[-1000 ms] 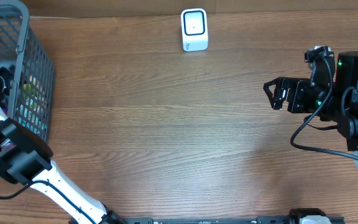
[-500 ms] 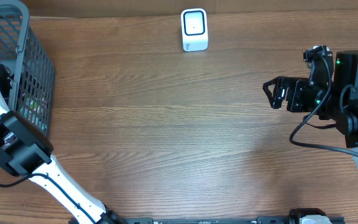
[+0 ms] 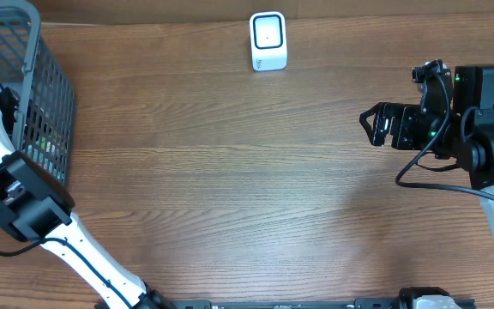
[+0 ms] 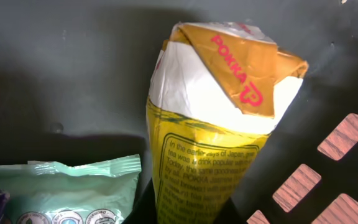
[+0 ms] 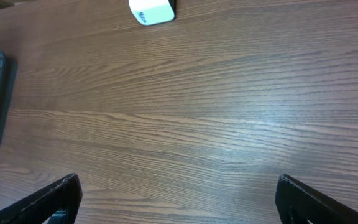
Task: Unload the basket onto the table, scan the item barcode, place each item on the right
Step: 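Grasp the yellow-green drink carton in the basket with the left gripper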
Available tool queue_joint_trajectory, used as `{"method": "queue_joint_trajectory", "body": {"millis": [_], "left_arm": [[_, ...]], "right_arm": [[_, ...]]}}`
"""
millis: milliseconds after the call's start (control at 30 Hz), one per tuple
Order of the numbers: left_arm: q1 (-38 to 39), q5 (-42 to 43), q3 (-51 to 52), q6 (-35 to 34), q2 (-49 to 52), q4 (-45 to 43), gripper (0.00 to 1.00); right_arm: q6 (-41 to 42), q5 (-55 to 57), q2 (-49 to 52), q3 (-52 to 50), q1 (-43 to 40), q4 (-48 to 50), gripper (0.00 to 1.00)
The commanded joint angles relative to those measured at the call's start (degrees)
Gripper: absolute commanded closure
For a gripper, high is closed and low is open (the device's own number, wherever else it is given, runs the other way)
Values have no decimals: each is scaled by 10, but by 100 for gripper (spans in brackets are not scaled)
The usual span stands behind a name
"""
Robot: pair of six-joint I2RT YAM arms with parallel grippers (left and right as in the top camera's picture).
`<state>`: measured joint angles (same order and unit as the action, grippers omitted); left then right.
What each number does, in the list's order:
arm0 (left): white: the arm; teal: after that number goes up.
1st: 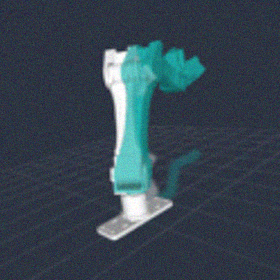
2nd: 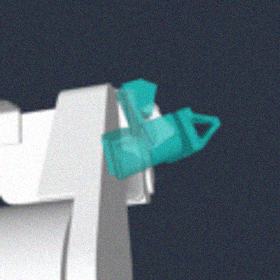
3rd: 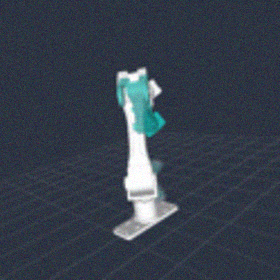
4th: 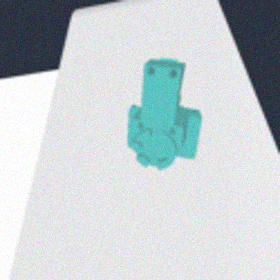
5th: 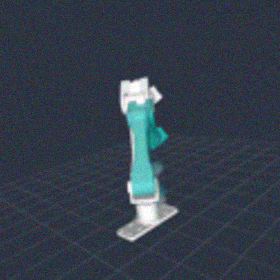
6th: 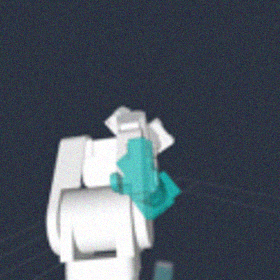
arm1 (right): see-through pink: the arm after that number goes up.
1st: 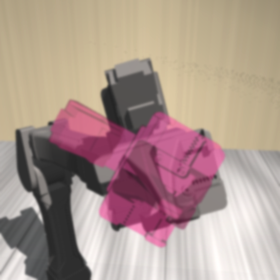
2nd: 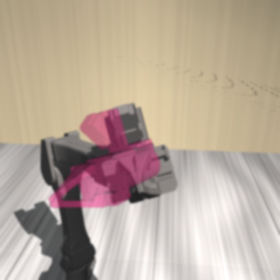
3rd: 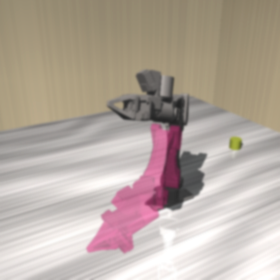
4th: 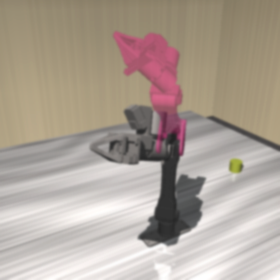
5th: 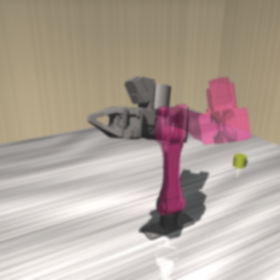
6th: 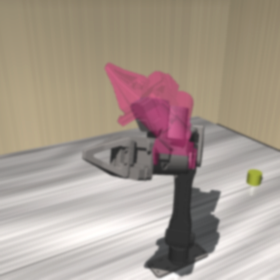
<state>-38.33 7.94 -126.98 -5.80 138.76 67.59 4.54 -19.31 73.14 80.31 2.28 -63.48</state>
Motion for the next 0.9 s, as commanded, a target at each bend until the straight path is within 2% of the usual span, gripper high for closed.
{"method": "queue_joint_trajectory", "body": {"millis": [0, 200, 367, 567, 733, 867], "left_arm": [[3, -10, -20, -2, -16, 25, 96], [3, -37, -104, -2, -80, 78, 96], [7, -39, -175, -2, -171, 107, 96], [27, -49, -191, -2, -300, 119, 96], [78, -58, -191, -9, -375, 136, 96], [173, -53, -190, -15, -388, 180, 96]], "right_arm": [[2, -5, -2, 14, 3, 3, 0], [2, -5, -2, 14, 3, 3, 0], [2, -5, -2, 14, 3, 3, 0], [2, -5, -2, 14, 3, 3, 0], [2, -5, -2, 14, 3, 3, 0], [2, -5, -2, 14, 3, 2, 0]]}}
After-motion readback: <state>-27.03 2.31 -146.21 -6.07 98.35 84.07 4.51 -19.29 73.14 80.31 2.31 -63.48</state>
